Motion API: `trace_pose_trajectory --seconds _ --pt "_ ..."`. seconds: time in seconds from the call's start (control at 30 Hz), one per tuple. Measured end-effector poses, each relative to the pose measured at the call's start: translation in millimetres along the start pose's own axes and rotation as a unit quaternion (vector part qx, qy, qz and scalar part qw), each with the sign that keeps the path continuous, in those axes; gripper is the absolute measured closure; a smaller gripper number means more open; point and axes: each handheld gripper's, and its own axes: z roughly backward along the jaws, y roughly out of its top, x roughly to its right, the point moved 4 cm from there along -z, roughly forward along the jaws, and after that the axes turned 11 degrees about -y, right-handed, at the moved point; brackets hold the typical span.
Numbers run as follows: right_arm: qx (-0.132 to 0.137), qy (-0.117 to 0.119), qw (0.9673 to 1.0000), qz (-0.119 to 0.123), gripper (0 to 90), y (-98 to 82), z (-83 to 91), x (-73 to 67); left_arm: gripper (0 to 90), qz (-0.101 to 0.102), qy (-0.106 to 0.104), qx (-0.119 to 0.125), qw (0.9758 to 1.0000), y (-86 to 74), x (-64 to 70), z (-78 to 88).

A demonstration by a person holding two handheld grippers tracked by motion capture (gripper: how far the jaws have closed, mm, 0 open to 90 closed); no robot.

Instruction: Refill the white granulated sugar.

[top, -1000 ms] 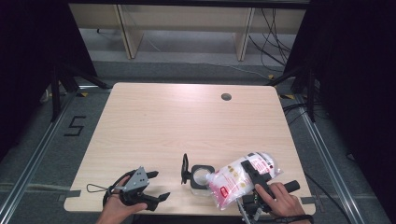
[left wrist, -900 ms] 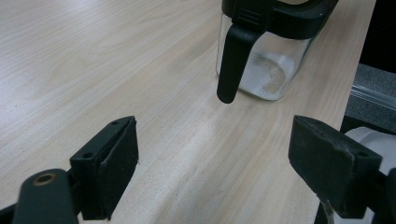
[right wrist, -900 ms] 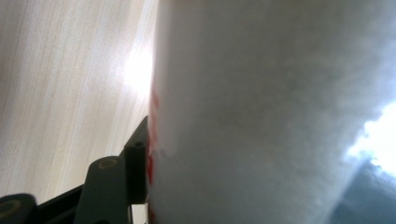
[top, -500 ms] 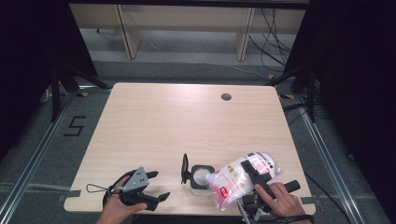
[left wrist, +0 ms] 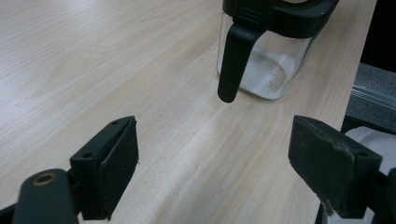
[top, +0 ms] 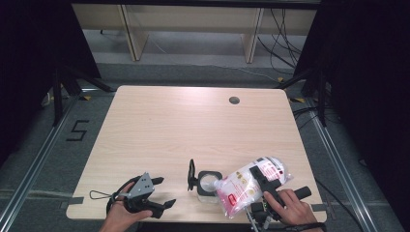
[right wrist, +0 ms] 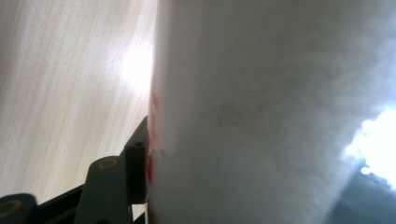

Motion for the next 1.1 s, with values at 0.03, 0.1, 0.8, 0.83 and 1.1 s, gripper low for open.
trace_pose_trajectory --seconds 0.03,0.1,0.8,0.83,1.1 --pt "0.003 -0.004 1.0 -0.004 41.3 0.1 -0.6 -0.8 15.9 -0.002 0.001 0.0 1.0 0.0 -0.2 0.2" --pt "0.001 -0.003 1.0 -0.001 41.3 0.1 -0.4 -1.1 15.9 -0.003 0.002 -0.003 1.0 -0.2 -0.5 1.1" --pt "0.002 -0.002 1.0 -0.004 41.5 -0.5 0.0 1.0 15.9 0.005 -0.001 -0.003 1.0 -0.5 -0.2 1.6" --pt "0.002 -0.001 1.0 -0.006 41.5 -0.7 0.1 0.9 15.9 0.005 -0.001 -0.003 1.0 -0.5 -0.1 1.5" --pt "0.002 -0.001 1.0 -0.008 41.6 -1.6 0.1 1.0 15.9 0.004 -0.001 -0.003 1.0 -0.5 -0.3 1.6"
